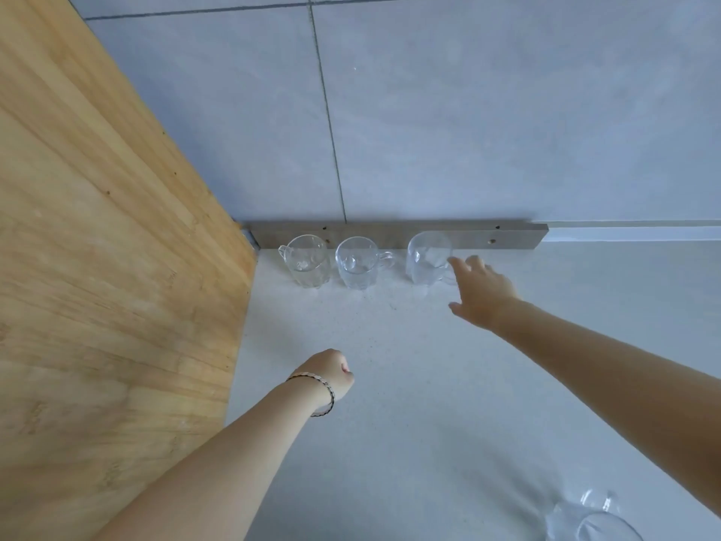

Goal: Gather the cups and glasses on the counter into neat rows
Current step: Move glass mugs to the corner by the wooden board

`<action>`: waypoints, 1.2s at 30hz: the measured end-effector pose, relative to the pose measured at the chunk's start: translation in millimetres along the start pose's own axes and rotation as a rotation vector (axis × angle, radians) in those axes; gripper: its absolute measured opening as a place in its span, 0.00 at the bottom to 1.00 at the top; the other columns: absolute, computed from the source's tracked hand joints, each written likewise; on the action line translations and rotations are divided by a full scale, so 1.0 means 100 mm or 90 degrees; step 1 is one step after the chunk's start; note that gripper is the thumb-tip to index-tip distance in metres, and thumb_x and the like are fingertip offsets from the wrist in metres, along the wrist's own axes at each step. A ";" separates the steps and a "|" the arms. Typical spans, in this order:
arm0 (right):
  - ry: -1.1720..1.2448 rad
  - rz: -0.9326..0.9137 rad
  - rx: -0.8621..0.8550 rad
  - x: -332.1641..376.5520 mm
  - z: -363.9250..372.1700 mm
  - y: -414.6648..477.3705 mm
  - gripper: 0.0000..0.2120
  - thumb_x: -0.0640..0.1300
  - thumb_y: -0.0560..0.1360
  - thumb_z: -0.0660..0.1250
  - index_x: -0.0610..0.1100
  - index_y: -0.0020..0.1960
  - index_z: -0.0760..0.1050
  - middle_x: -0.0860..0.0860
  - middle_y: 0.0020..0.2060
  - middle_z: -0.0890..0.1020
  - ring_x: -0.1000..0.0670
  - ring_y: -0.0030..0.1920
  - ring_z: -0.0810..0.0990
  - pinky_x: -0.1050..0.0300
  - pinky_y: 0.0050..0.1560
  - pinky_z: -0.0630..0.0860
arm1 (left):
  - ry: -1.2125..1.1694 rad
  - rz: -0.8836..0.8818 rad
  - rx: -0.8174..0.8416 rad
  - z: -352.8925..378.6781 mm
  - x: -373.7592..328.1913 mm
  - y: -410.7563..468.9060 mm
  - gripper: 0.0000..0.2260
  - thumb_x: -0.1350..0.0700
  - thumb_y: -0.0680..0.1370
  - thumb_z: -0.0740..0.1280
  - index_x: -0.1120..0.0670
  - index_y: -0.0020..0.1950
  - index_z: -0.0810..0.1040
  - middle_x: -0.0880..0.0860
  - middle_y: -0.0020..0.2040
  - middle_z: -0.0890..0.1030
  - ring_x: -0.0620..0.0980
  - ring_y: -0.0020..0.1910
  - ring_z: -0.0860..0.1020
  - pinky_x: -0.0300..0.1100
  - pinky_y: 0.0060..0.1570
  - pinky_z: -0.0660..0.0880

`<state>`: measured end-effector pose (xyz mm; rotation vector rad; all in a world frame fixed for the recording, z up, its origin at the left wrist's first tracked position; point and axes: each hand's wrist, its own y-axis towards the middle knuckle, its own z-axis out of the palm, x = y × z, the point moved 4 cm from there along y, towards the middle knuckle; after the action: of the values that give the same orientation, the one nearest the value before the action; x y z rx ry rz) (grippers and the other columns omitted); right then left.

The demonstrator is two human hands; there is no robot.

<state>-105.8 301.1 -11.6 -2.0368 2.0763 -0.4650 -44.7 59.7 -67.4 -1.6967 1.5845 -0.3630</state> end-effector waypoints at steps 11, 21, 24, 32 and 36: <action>-0.014 0.021 0.310 -0.80 0.61 -1.90 0.29 0.60 0.76 0.60 0.49 0.73 0.61 0.48 0.65 0.73 0.47 0.66 0.72 0.53 0.64 0.68 | 0.045 0.099 0.009 0.42 -0.58 -0.33 0.08 0.62 0.74 0.56 0.51 0.37 0.66 0.53 0.38 0.70 0.51 0.37 0.68 0.40 0.38 0.63; -0.094 -0.122 0.302 -0.89 1.00 -2.49 0.44 0.56 0.66 0.74 0.49 0.74 0.55 0.47 0.69 0.65 0.46 0.68 0.65 0.50 0.62 0.71 | 0.088 0.109 0.019 0.81 -0.83 -0.57 0.12 0.62 0.76 0.57 0.52 0.34 0.69 0.53 0.38 0.77 0.52 0.42 0.75 0.38 0.44 0.68; -0.110 -0.150 0.291 -0.87 1.03 -2.47 0.41 0.51 0.66 0.75 0.49 0.73 0.57 0.46 0.66 0.66 0.46 0.63 0.69 0.53 0.55 0.73 | 0.080 0.108 0.018 0.82 -0.81 -0.62 0.08 0.61 0.76 0.58 0.54 0.39 0.72 0.49 0.34 0.75 0.52 0.41 0.74 0.39 0.43 0.68; 0.112 -0.019 0.161 -0.85 0.49 -1.89 0.40 0.55 0.66 0.74 0.47 0.69 0.57 0.49 0.58 0.74 0.49 0.48 0.73 0.58 0.47 0.71 | 0.138 0.078 -0.018 0.48 -0.60 -0.60 0.07 0.60 0.75 0.56 0.52 0.42 0.72 0.54 0.52 0.81 0.55 0.55 0.79 0.45 0.54 0.75; 0.205 0.054 0.029 -0.80 0.06 -1.13 0.40 0.53 0.65 0.76 0.45 0.69 0.59 0.44 0.62 0.73 0.42 0.59 0.76 0.52 0.55 0.73 | 0.121 0.056 -0.028 0.25 -0.54 -0.43 0.08 0.61 0.74 0.55 0.51 0.39 0.70 0.53 0.47 0.79 0.55 0.45 0.76 0.43 0.46 0.71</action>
<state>5.1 380.3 16.5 -1.9452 2.2931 -0.8672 -6.8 116.0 -38.1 -1.6590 1.8108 -0.4593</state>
